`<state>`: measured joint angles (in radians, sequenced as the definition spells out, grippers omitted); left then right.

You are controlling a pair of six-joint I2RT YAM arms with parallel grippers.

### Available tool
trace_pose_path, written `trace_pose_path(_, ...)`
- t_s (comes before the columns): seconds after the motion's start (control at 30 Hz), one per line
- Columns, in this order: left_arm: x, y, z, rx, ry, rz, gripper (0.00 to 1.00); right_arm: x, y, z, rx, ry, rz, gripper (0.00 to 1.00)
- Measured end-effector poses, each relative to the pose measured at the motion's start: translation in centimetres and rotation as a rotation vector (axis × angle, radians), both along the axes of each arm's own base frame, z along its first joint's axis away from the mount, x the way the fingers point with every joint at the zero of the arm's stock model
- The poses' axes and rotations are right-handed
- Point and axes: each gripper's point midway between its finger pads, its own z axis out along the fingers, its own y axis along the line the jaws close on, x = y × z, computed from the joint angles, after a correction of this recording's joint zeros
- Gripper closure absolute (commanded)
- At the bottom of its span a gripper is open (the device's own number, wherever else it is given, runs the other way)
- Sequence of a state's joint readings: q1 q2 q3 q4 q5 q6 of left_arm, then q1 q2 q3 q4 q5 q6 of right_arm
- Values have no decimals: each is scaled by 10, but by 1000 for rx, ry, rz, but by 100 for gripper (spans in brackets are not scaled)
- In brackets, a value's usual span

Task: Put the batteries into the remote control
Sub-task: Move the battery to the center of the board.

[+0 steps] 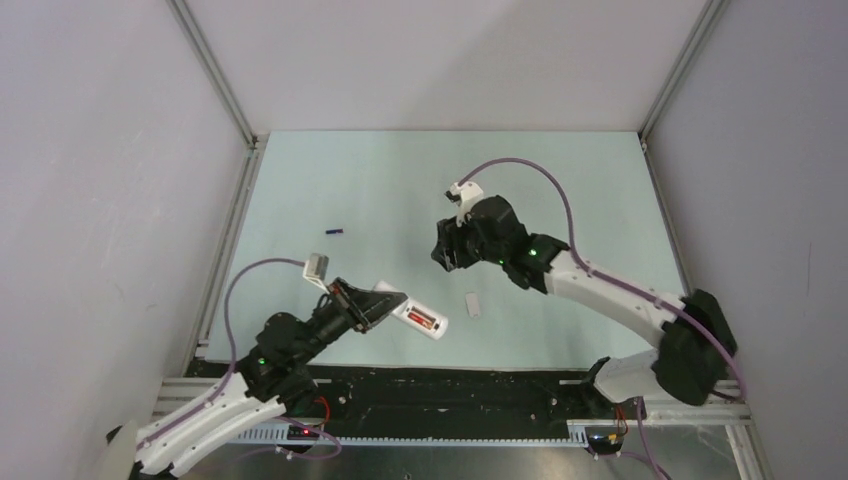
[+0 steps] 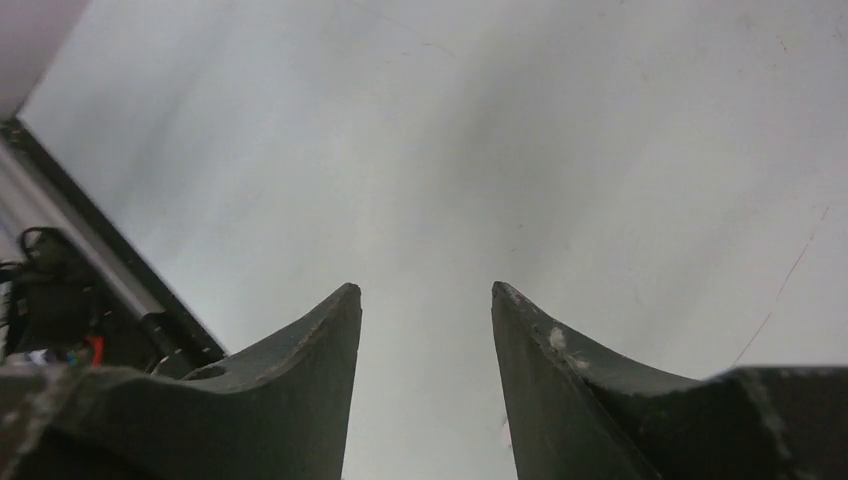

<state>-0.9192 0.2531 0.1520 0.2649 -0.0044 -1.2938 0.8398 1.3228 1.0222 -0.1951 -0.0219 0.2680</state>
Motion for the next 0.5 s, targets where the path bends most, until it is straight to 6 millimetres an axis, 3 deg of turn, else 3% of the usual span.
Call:
trace_pose_path(0.1,-3,9,39,14,-71,25,100,22,10,-24,-41,52,7,36)
trace_pose_path(0.2,-7,18,72,8,-137,46,100,46,38,-33,-60,60,59,31)
trace_pose_path(0.5,-9,38,110,94,-234,117,100,117,142,-55,-114,-34,292,21)
